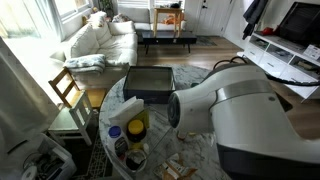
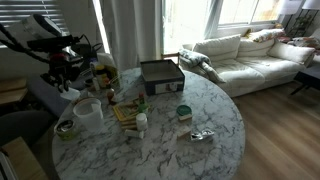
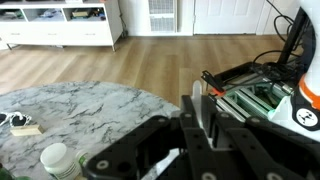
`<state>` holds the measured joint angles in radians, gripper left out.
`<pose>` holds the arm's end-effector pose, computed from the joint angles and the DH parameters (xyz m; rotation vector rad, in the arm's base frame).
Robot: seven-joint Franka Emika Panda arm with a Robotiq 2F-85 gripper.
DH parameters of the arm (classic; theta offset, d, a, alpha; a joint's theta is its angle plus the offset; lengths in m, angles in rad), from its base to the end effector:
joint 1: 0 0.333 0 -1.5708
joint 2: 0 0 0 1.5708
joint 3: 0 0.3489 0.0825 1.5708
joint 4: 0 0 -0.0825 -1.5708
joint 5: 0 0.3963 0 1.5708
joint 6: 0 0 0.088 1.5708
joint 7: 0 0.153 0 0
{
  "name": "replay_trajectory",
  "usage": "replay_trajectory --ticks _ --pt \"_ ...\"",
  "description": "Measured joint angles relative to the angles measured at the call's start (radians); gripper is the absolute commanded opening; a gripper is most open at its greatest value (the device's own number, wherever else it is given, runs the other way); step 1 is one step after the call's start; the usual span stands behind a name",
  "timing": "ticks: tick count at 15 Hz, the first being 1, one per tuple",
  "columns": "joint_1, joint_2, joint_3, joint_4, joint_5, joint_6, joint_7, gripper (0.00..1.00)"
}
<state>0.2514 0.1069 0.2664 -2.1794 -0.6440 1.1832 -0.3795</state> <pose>0.3987 0.1049 0.3509 1.8477 1.0558 -1.2349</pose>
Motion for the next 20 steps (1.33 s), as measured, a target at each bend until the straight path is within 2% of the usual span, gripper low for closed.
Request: replay_trajectory --ticks 4,13,20 --pt "0.02 0.062 0.01 0.0 -0.001 -0.048 0.155 0.04" --pt "0.021 0.124 0.007 0.017 0.003 -0.052 0.527 0.04" --pt "0.06 0.164 0.008 0.044 -0.046 -0.06 0.643 0.04"
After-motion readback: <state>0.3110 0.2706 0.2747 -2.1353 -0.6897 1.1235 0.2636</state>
